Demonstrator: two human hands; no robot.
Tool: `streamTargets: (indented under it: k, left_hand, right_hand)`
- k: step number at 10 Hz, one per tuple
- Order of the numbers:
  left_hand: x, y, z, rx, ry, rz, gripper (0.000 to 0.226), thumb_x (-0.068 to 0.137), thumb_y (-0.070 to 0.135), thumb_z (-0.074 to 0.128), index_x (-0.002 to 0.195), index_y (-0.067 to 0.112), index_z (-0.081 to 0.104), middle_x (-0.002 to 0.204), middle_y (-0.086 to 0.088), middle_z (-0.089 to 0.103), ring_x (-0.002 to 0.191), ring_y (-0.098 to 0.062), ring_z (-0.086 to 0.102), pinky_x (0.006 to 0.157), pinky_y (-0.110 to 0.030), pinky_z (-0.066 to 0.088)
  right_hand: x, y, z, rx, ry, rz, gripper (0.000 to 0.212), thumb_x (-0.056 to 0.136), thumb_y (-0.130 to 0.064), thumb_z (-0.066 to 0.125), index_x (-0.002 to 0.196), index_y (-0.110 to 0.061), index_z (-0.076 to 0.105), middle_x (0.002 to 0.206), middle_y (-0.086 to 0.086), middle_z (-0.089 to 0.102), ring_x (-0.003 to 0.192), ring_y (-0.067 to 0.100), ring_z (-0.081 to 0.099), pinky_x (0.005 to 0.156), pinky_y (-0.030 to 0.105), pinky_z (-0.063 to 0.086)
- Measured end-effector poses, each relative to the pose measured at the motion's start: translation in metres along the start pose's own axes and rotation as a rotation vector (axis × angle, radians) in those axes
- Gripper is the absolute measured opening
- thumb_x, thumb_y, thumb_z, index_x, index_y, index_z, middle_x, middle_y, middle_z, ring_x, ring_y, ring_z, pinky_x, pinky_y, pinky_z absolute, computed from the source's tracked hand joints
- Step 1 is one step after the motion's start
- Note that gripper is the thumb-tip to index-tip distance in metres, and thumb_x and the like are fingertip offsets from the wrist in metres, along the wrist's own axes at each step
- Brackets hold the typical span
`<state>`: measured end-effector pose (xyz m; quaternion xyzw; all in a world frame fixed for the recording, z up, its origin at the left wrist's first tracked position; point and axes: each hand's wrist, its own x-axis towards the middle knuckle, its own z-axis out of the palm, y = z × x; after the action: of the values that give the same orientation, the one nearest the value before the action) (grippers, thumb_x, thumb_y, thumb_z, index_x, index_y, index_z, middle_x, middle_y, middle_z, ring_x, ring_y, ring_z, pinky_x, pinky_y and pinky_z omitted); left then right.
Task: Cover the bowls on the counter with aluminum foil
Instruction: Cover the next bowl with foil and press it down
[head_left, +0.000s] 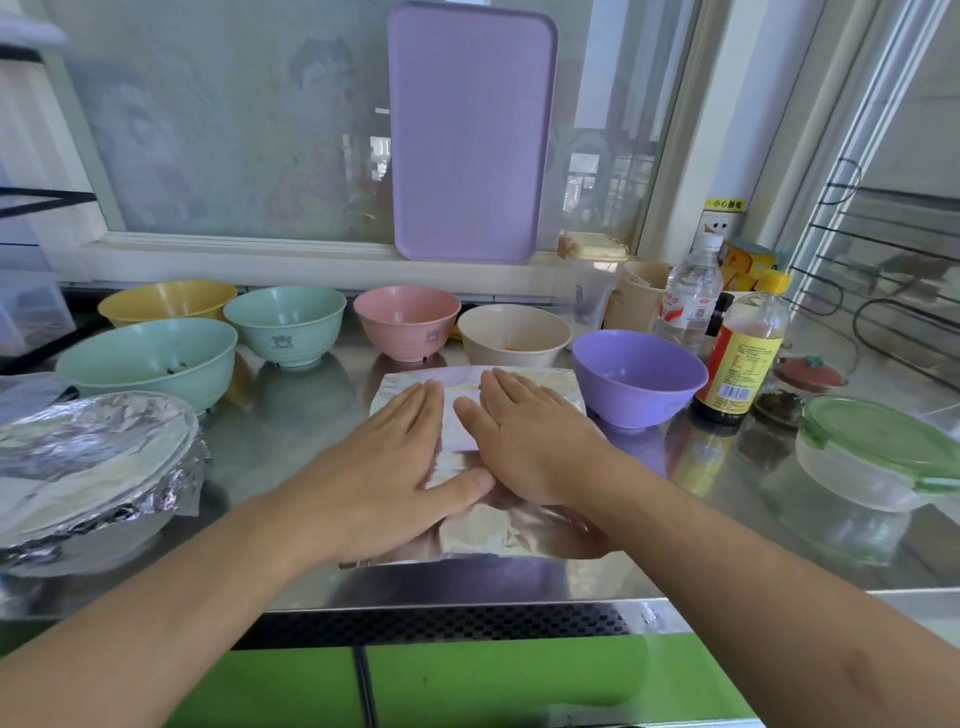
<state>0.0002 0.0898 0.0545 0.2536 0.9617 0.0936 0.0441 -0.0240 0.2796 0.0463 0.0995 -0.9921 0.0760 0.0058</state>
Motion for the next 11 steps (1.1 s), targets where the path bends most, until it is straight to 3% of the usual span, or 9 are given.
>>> streamTargets:
  k: [2,3,4,6,7,8,9,10,11]
  left_hand:
    - [0.000,-0.002,-0.001,-0.002,-0.033,-0.010,0.128,0.074,0.096,0.026,0.162,0.017,-0.024,0.169,0.010,-0.029,0.148,0.005,-0.024,0.118,-0.020,-0.009]
    - [-0.003,-0.004,-0.001,-0.069,-0.032,-0.024,0.136,0.068,0.101,0.032,0.160,0.021,-0.029,0.167,0.016,-0.032,0.149,0.007,-0.023,0.122,-0.023,-0.002]
    - [-0.001,-0.005,-0.002,-0.079,-0.051,-0.039,0.136,0.070,0.098,0.038,0.161,0.022,-0.028,0.168,0.016,-0.029,0.152,0.004,-0.019,0.121,-0.022,0.000]
    - [0.026,0.013,-0.015,-0.305,0.087,-0.063,0.057,0.102,0.041,0.044,0.155,0.022,0.031,0.158,0.006,0.038,0.136,-0.009,0.038,0.112,-0.037,0.034]
    - [0.040,0.021,0.001,-0.113,0.185,-0.052,0.057,0.100,0.052,0.013,0.124,0.014,0.049,0.136,-0.006,0.053,0.131,-0.025,0.046,0.109,-0.044,0.038]
    - [0.045,0.016,0.011,-0.017,0.193,0.001,0.083,0.097,0.057,-0.003,0.147,0.009,0.043,0.157,-0.010,0.042,0.147,-0.025,0.035,0.121,-0.042,0.029]
    - [0.043,0.012,0.011,-0.013,0.178,-0.001,0.054,0.109,0.038,0.013,0.135,0.007,0.049,0.157,-0.012,0.039,0.150,-0.026,0.031,0.120,-0.043,0.029]
    - [0.040,0.006,0.015,0.006,0.232,0.024,0.074,0.095,0.044,0.004,0.135,0.004,0.052,0.154,-0.015,0.045,0.145,-0.030,0.038,0.118,-0.045,0.033]
    - [0.042,0.005,0.016,-0.024,0.190,0.005,0.056,0.093,0.035,0.008,0.098,0.005,0.055,0.121,-0.020,0.058,0.119,-0.038,0.053,0.103,-0.052,0.047]
  right_hand:
    - [0.000,0.015,0.002,-0.047,0.035,-0.078,0.149,0.058,-0.089,-0.039,0.159,-0.005,0.031,0.165,0.016,0.030,0.155,0.031,0.021,0.128,0.048,0.017]
    - [-0.005,0.020,0.002,0.021,0.039,-0.044,0.107,0.089,-0.082,-0.010,0.140,-0.005,0.045,0.146,0.013,0.045,0.144,0.029,0.035,0.122,0.043,0.026]
    - [-0.010,0.021,0.000,0.003,0.036,-0.055,0.107,0.090,-0.081,-0.005,0.148,-0.003,0.038,0.157,0.017,0.038,0.148,0.030,0.031,0.123,0.043,0.022]
    - [-0.008,0.015,0.004,-0.037,0.081,-0.051,0.109,0.078,-0.071,-0.006,0.153,-0.004,0.036,0.159,0.015,0.036,0.150,0.032,0.029,0.125,0.046,0.022]
    - [-0.008,0.019,0.006,-0.066,0.119,-0.087,0.108,0.073,-0.060,-0.004,0.159,-0.006,0.032,0.165,0.013,0.032,0.154,0.029,0.026,0.127,0.044,0.019]
    - [-0.009,0.025,0.009,-0.014,0.143,-0.079,0.096,0.084,-0.055,0.000,0.155,-0.006,0.040,0.163,0.017,0.037,0.153,0.033,0.030,0.127,0.044,0.022]
    - [-0.010,0.034,0.016,-0.083,0.107,-0.138,0.061,0.103,-0.039,0.016,0.119,0.000,0.060,0.135,0.035,0.053,0.130,0.052,0.046,0.114,0.061,0.037]
    - [-0.014,0.031,0.006,-0.120,0.038,-0.097,0.068,0.097,-0.042,0.003,0.117,-0.005,0.057,0.134,0.030,0.052,0.130,0.046,0.043,0.113,0.058,0.035]
    - [-0.007,0.022,-0.011,-0.158,0.110,-0.125,0.065,0.093,-0.037,0.002,0.109,-0.005,0.057,0.118,0.024,0.055,0.116,0.044,0.048,0.099,0.053,0.040]
